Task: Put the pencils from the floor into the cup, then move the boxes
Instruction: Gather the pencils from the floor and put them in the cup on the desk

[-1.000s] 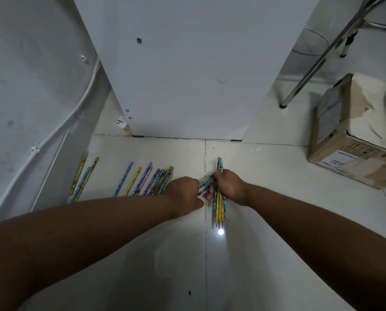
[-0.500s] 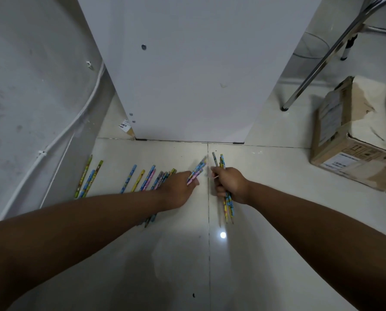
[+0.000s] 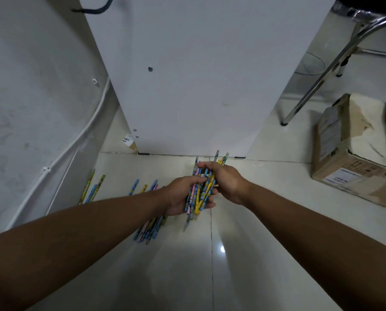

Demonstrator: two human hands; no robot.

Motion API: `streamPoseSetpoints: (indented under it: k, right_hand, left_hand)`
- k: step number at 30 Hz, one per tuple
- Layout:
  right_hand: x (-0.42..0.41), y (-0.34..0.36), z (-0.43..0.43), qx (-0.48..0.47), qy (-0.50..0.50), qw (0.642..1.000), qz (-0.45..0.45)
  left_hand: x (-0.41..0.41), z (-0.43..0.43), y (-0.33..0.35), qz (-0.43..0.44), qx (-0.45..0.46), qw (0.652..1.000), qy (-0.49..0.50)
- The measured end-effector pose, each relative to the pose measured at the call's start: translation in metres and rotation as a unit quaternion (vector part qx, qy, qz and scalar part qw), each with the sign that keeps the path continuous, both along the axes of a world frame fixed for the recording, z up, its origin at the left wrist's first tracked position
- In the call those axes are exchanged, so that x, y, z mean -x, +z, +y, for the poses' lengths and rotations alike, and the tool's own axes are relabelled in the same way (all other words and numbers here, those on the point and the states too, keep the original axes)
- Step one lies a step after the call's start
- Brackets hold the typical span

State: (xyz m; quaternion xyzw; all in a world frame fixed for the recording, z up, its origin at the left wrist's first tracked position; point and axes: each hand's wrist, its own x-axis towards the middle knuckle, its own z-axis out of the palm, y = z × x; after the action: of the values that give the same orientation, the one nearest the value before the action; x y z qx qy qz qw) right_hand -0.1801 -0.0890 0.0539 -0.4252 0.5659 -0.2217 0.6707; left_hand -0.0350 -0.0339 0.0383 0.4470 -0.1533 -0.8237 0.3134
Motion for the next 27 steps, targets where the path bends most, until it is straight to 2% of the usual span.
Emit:
streamPoseSetpoints:
  k: [3, 6, 9, 12, 14, 18, 21, 24, 27]
  right_hand:
    - [-0.003, 0.000, -0.004, 0.043, 0.010, 0.999, -0.017]
    - [-0.009, 0.005, -0.002, 0.063, -0.019, 0.995, -0.081]
    - [-0.016, 0.041, 0.012, 0.068, -0.087, 0.986, -0.124]
    - [-0.006, 0.101, 0.015, 0.128, -0.107, 0.985, -0.040]
    - [0.007, 0.155, 0.011, 0.131, -0.069, 0.989, -0.026]
    - [0.007, 0.269, 0.031, 0.050, 0.003, 0.995, -0.087]
    - [0.001, 0.351, 0.058, 0.016, 0.033, 0.997, -0.074]
    - [0.011, 0.427, 0.077, 0.009, 0.000, 0.997, -0.081]
    - [0.029, 0.498, 0.099, -0.021, -0.126, 0.981, -0.146]
  left_hand:
    - [-0.006, -0.003, 0.003, 0.030, 0.012, 0.999, -0.016]
    - [-0.002, -0.005, 0.021, -0.017, 0.042, 0.999, -0.031]
    - [0.009, 0.010, 0.058, -0.032, 0.048, 0.998, 0.007]
    - [0.009, 0.032, 0.109, -0.009, 0.037, 0.999, -0.008]
    - [0.005, 0.048, 0.154, -0.004, 0.035, 0.999, -0.041]
    - [0.007, 0.074, 0.260, 0.016, 0.033, 0.995, -0.095]
    - [0.008, 0.078, 0.346, -0.011, 0.044, 0.992, -0.121]
    - [0.010, 0.078, 0.428, -0.059, 0.042, 0.990, -0.121]
    - [0.023, 0.078, 0.515, -0.065, 0.042, 0.997, -0.015]
